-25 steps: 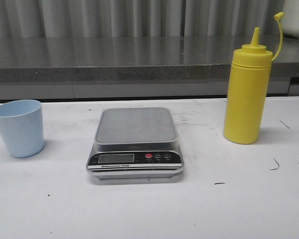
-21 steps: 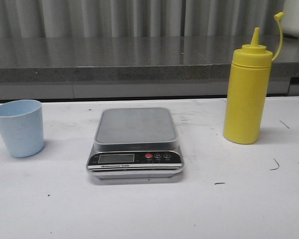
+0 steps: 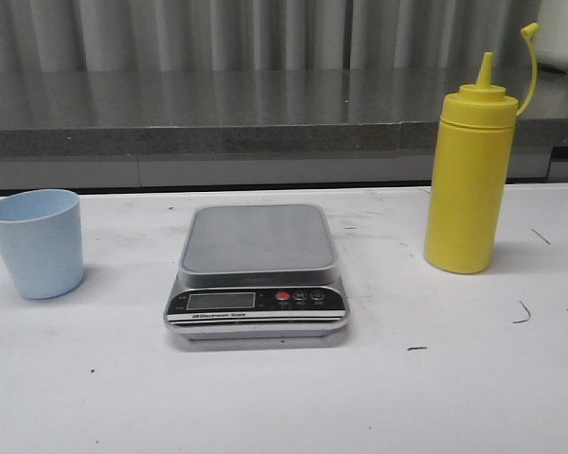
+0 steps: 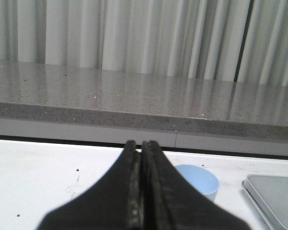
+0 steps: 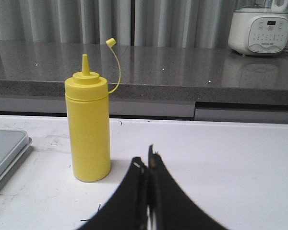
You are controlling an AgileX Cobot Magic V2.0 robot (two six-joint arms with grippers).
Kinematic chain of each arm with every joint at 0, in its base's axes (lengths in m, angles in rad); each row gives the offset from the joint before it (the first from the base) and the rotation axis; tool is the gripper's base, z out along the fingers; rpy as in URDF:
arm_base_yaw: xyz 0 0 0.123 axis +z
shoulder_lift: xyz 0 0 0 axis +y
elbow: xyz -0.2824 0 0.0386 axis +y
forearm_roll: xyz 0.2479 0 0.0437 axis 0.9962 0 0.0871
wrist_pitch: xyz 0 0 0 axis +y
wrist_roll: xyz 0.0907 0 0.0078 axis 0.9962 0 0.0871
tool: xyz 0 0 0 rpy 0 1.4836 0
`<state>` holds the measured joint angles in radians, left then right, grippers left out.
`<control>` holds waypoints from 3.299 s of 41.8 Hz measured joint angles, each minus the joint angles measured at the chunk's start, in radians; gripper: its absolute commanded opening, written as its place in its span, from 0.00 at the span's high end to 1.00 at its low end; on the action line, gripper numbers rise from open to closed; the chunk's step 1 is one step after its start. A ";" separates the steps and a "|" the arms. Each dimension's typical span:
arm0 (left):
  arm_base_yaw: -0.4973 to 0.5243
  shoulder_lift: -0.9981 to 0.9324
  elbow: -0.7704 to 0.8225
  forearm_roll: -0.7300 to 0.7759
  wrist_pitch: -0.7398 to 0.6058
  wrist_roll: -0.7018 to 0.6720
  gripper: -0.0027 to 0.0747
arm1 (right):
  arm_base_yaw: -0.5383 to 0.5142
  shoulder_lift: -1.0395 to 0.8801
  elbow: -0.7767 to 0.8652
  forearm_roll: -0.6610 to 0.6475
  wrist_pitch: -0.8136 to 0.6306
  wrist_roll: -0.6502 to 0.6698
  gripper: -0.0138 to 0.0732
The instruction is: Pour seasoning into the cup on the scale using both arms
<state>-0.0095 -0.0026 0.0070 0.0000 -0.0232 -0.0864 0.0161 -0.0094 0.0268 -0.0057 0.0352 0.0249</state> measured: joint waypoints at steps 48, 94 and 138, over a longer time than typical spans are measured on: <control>0.000 0.357 -0.751 0.000 0.544 0.000 0.99 | 0.000 0.344 -0.685 0.000 0.477 -0.002 0.92; 0.000 0.696 -0.712 0.000 0.654 0.000 0.98 | 0.000 0.783 -0.698 0.000 0.651 -0.010 0.46; -0.031 0.796 -0.805 0.015 0.775 0.000 0.30 | 0.000 0.783 -0.698 0.000 0.651 -0.012 0.23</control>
<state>-0.0405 0.7929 -0.7979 0.0150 0.7514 -0.0864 0.0161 0.7740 -0.6713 -0.0057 0.6860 0.0125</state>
